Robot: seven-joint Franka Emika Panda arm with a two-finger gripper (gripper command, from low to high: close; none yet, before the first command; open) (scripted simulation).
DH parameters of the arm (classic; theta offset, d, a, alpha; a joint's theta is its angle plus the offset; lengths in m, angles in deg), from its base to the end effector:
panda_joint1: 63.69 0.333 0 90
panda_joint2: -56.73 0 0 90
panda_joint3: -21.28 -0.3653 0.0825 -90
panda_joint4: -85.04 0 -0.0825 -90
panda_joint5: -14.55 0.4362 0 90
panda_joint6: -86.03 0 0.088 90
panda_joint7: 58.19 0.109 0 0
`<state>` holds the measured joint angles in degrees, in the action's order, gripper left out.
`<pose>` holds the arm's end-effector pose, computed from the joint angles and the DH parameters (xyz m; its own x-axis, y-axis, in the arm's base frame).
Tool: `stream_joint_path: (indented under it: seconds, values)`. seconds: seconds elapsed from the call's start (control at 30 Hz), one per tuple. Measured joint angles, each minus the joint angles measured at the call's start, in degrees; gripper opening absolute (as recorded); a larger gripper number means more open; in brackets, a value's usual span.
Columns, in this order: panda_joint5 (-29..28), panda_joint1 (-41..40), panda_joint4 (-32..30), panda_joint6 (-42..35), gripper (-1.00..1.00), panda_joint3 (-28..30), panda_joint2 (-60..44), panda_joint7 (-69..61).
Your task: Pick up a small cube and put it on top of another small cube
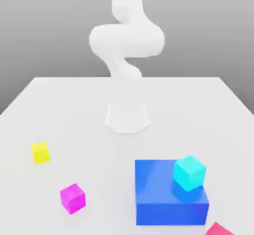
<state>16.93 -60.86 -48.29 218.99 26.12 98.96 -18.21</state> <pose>0.3919 -0.0257 0.7094 0.5619 -0.6975 0.4448 -0.4894 -0.7138 -0.5010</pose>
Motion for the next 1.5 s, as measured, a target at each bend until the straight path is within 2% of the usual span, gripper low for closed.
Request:
stream_joint_path:
  seconds: [0.3, 0.6, 0.8, 1.03, 1.13, 1.23, 1.33, 1.37, 1.4, 1.43, 1.47, 1.5]
  values:
    - [9.89, 9.27, -5.64, 4.4, 0.0, 17.16, -12.99, -22.21]
    - [21.74, 15.48, -11.06, 8.36, 0.0, 31.36, -26.36, -45.55]
    - [29.87, 16.6, -14.61, 10.75, 0.0, 37.61, -35.58, -61.29]
    - [35.46, 12.23, -19.16, 15.01, 0.0, 40.27, -44.31, -76.88]
    - [35.06, 10.05, -21.44, 17.96, 0.0, 41.15, -46.48, -81.64]
    - [32.21, 8.54, -23.99, 21.67, 0.0, 43.15, -47.45, -84.68]
    - [25.08, 7.56, -26.91, 26.02, 0.0, 47.08, -46.92, -84.72]
    - [20.97, 7.42, -27.97, 27.56, 0.0, 49.24, -46.31, -83.51]
    - [15.98, 9.14, -29.03, 29.02, 0.0, 53.84, -45.57, -81.69]
    - [15.98, 9.04, -29.03, 29.02, 0.0, 53.84, -45.57, -81.69]
    - [11.2, 8.66, -29.89, 30.71, 0.0, 56.04, -45.22, -80.01]
    - [11.77, 8.13, -30.09, 31.81, 0.0, 55.47, -45.96, -81.25]
